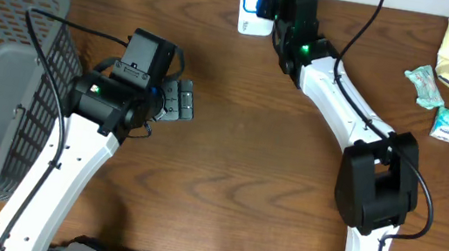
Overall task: Scan the item barcode
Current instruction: 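Raise the tin and hold it in front of the scanner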
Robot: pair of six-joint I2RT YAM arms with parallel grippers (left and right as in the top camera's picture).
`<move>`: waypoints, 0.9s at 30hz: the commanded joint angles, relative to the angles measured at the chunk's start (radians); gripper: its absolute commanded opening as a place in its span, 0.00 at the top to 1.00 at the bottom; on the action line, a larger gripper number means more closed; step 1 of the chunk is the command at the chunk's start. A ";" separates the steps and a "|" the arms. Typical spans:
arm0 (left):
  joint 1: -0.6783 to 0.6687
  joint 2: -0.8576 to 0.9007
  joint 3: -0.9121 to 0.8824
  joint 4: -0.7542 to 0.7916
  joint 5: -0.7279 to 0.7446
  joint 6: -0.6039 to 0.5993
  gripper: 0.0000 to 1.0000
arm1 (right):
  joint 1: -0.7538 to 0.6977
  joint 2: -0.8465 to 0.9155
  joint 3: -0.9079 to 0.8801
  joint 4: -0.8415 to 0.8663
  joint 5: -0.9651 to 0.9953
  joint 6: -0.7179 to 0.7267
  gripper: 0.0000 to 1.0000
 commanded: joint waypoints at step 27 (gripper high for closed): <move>-0.004 -0.002 0.015 -0.001 0.006 0.006 0.02 | 0.015 0.326 0.025 0.559 -0.029 -0.204 0.41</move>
